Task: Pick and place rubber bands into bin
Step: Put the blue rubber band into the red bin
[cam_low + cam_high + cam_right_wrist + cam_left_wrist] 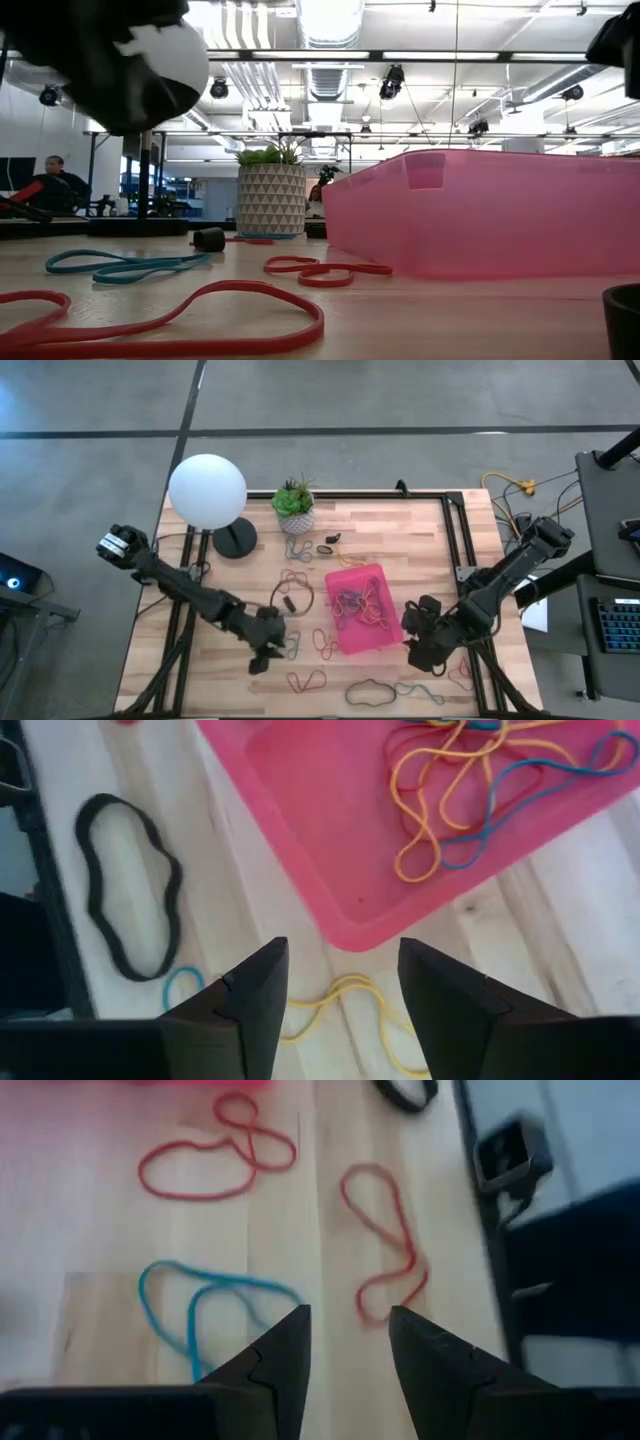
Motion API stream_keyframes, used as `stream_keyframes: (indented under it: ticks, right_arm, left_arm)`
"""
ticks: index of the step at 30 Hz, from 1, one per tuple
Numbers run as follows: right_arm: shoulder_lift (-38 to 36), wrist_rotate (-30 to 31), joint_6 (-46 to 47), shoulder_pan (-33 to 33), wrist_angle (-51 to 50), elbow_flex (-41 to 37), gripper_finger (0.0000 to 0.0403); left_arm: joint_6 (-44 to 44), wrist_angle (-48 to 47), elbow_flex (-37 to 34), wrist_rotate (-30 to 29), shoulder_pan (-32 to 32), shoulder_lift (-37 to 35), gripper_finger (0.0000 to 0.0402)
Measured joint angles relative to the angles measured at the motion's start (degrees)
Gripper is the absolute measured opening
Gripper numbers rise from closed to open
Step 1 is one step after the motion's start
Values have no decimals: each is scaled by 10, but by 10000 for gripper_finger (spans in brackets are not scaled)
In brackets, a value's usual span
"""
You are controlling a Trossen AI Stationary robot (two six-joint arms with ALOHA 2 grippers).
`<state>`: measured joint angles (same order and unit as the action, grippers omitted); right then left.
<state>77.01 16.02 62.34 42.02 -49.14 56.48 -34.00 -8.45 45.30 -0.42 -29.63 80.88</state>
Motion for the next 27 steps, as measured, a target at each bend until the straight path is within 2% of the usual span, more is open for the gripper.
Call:
stream_keyframes:
  ticks: [7, 10, 17, 23, 27]
  right_arm:
    - [0, 3, 13, 5, -8, 0, 178]
    - [0, 3, 25, 5, -17, 0, 178]
    - [0, 5, 27, 5, -31, -1, 178]
    - [0, 6, 27, 5, -34, -1, 178]
    - [0, 7, 27, 5, -34, -7, 178]
  left_arm:
    - [47, -66, -4, -129, -19, 9, 122]
    - [45, -60, -3, -131, -18, 27, 122]
    - [1, -61, 6, -77, -22, 98, 124]
    - [-58, -62, 10, -111, -21, 129, 123]
    - [-62, -60, 12, -123, -21, 140, 111]
